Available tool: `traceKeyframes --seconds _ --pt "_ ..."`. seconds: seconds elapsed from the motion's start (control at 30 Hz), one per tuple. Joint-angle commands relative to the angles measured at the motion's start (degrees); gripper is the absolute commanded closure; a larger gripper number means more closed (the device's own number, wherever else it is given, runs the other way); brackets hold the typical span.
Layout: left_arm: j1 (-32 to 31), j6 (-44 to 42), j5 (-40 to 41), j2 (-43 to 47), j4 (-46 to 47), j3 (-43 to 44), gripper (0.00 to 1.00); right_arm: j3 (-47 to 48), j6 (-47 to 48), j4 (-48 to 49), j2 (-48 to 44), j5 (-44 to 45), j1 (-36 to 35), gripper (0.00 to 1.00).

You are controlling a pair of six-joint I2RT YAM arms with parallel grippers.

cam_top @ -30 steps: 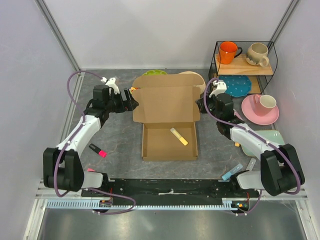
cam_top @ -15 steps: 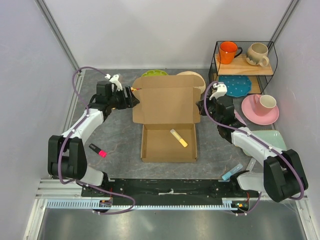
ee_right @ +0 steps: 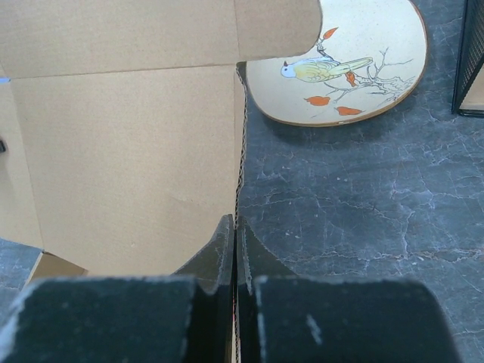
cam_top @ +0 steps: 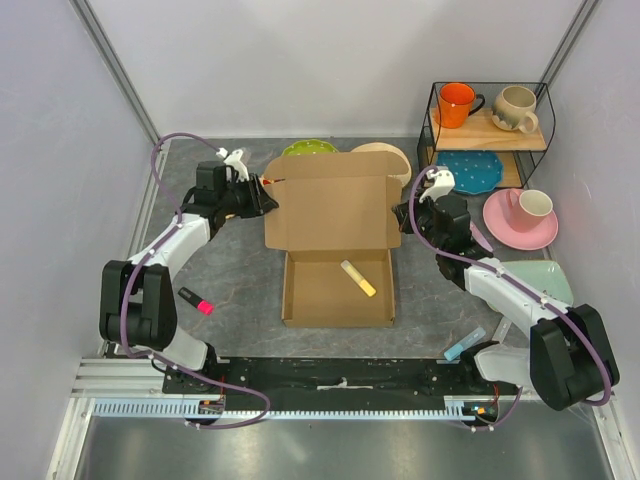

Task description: Fold the paper box

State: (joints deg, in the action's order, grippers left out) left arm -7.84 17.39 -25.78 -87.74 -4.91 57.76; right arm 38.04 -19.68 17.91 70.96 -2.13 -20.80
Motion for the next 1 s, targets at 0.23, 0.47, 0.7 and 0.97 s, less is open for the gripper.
traceKeyframes --seconds 0.23,0.47,0.7,0.97 --pt "-2.4 -4.6 -3.4 7.7 13.1 -8.7 0.87 3.3 1.2 -5.8 -1.8 1.5 -0.6 1.00" --pt "-6.0 -6.8 0.1 16.9 29.9 -21.5 0.98 6.6 0.6 -15.0 -3.3 3.9 -0.7 0.80" --pt "-8.2 -12.2 5.2 22.8 41.9 -30.3 0.98 18.5 2.9 -33.5 -1.6 4.9 -0.7 0.40" --pt "-9.7 -17.3 6.0 23.3 44.0 -31.8 0.98 31.0 9.0 -52.3 5.3 -0.6 -0.7 0.37"
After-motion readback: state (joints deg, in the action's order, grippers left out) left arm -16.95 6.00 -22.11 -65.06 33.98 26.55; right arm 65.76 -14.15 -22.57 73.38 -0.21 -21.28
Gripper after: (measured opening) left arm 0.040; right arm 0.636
